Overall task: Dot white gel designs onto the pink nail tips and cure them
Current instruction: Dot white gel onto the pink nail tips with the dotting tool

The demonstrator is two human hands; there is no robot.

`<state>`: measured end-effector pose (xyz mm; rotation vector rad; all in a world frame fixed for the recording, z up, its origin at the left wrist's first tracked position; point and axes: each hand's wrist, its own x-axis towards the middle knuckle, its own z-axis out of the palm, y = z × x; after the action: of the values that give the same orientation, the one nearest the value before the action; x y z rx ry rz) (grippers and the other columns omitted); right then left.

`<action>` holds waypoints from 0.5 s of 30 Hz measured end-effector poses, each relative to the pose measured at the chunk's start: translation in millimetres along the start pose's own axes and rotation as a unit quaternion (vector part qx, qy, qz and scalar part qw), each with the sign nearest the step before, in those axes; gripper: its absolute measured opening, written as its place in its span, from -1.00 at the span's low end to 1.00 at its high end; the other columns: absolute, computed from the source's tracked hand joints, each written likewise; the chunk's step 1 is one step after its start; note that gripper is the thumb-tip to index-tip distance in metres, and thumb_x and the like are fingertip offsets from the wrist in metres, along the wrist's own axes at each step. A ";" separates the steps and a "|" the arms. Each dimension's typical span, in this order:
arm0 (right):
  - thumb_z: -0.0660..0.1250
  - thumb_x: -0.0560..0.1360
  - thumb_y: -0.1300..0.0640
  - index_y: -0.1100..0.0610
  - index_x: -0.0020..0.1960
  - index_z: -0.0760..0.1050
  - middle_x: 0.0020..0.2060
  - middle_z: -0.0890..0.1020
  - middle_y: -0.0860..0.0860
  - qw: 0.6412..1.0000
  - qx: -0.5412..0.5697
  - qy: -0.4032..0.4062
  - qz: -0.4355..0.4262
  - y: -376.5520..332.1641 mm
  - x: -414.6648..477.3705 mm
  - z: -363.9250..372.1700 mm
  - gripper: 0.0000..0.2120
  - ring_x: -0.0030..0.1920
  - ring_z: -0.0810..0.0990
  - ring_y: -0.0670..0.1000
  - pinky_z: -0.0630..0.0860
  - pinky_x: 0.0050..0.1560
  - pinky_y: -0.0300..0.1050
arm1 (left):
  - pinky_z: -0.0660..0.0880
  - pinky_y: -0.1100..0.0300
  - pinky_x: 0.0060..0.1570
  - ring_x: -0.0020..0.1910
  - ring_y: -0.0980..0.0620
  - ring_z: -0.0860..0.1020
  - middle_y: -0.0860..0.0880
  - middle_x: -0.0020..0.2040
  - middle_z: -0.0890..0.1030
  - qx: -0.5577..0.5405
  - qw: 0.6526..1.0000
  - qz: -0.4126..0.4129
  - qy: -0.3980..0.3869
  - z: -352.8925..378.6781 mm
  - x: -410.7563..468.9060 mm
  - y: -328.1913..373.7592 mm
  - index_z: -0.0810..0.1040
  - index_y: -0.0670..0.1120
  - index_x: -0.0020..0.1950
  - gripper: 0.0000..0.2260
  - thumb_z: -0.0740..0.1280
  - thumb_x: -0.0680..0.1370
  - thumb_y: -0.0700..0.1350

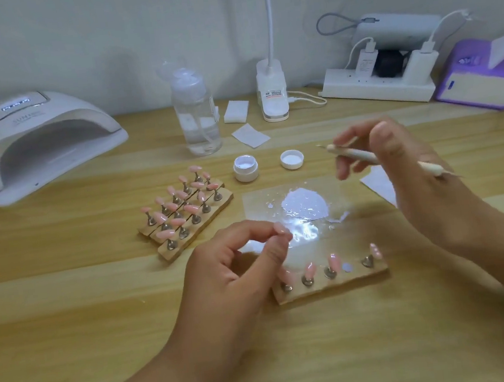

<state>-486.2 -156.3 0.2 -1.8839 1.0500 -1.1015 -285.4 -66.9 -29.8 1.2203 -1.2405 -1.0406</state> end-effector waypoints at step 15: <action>0.28 0.53 -0.08 0.06 -0.21 0.63 -0.40 0.64 -0.02 0.999 -0.002 0.027 0.034 23.6 -0.5 10.3 -0.71 -0.37 0.58 -0.14 0.44 -0.35 -0.33 | 0.54 0.34 -0.22 -0.38 0.09 0.65 -0.07 -0.25 0.71 0.030 1.000 0.000 0.009 -0.9 7.6 -7.9 0.70 -0.08 -0.11 -0.94 0.42 0.52 -0.17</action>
<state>-484.0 -164.2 -24.2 -1.8170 1.1404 -1.1173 -283.3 -75.1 -36.7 1.2725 -1.2654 -0.9951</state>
